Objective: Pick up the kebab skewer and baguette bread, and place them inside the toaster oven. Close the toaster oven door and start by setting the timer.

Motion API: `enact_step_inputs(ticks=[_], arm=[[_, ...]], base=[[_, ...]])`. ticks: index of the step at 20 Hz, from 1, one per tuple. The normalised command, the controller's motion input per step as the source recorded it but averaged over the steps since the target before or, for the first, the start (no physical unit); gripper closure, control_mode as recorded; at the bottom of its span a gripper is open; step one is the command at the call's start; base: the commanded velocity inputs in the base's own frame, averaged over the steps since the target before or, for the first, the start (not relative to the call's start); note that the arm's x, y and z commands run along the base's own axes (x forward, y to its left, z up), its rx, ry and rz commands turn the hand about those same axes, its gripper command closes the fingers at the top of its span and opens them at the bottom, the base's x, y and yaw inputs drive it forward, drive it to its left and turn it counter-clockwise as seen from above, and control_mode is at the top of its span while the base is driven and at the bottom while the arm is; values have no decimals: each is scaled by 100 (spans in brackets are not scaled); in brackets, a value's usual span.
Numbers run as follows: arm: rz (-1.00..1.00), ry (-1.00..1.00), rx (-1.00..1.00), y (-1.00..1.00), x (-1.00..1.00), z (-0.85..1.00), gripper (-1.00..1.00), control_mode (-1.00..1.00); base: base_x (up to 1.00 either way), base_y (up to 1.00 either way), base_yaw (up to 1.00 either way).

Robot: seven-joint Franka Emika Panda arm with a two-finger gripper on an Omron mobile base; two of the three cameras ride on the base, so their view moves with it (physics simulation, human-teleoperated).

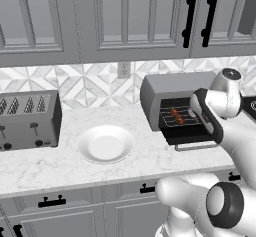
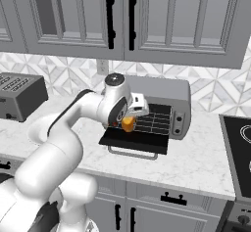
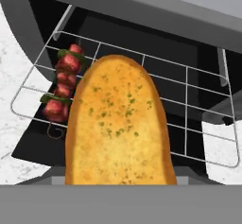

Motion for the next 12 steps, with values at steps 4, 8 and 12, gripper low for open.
enact_step_inputs(ticks=[4,8,12], arm=[[0,0,0,-31,18,0,100,-100],[8,0,0,-2,20,-14,100,-100],[16,0,0,0,21,-14,100,-100]], base=[[0,0,0],[0,0,0],[0,0,0]])
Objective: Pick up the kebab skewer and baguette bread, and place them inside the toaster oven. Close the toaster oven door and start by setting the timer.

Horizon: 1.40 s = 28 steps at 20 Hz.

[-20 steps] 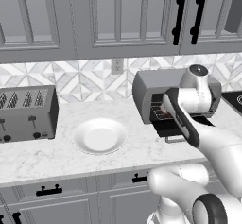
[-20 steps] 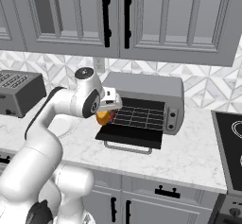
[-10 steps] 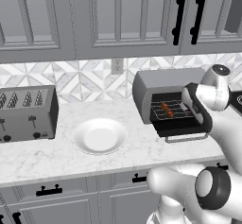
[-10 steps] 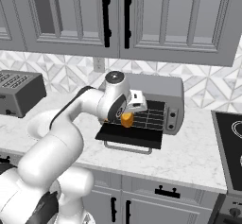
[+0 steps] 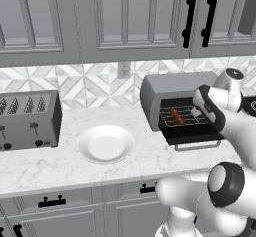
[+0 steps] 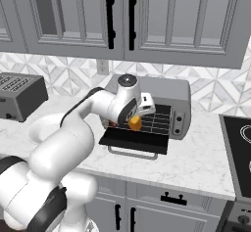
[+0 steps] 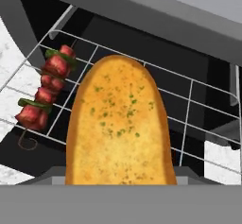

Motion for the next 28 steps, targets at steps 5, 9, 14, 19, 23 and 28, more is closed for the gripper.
enact_step_inputs(ticks=[5,9,14,19,23,28], arm=[[22,0,-2,0,26,-16,100,-100],[18,-1,-7,-4,35,-3,100,-100],[9,0,-7,-6,26,-3,100,-100],[9,0,-4,-1,21,-17,100,-100],[10,-1,-1,0,10,-20,100,-100],[8,-2,0,0,11,-14,100,-100]], base=[[0,0,0],[0,0,0],[0,0,0],[0,0,0],[0,0,0],[0,0,0]])
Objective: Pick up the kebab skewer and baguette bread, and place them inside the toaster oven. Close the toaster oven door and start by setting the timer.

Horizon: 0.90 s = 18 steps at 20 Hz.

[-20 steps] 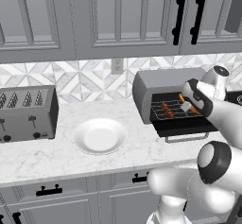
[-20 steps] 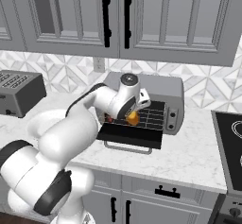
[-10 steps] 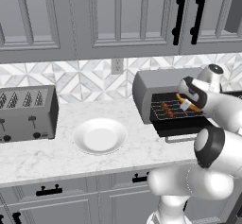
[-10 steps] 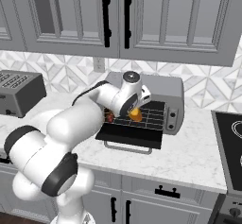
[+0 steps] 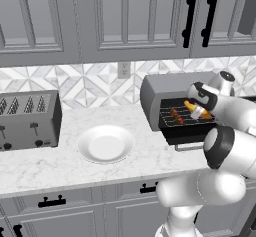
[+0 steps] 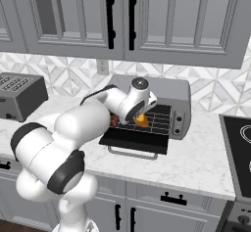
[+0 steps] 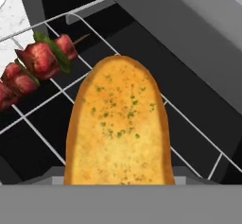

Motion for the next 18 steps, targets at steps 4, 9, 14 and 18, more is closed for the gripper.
enact_step_inputs(ticks=[4,9,14,18], arm=[[7,-1,0,0,8,-11,100,-100],[4,0,0,0,11,-12,100,-100],[1,0,0,0,17,-11,100,-100],[0,0,0,0,3,-12,100,-100]], base=[[0,0,0],[0,0,0],[0,0,0],[0,0,0]])
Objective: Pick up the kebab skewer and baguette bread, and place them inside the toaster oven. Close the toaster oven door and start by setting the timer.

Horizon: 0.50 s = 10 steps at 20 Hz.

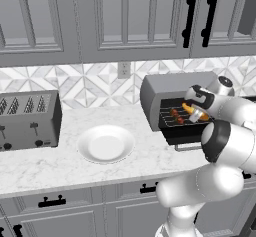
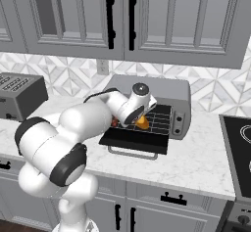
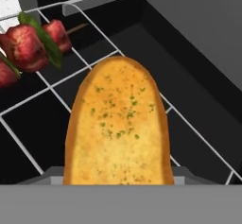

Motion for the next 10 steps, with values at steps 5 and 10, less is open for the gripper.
enact_step_inputs(ticks=[5,10], arm=[[0,0,0,0,3,-21,100,-100],[2,0,0,0,4,-17,100,-100]], base=[[0,0,0],[0,0,0]])
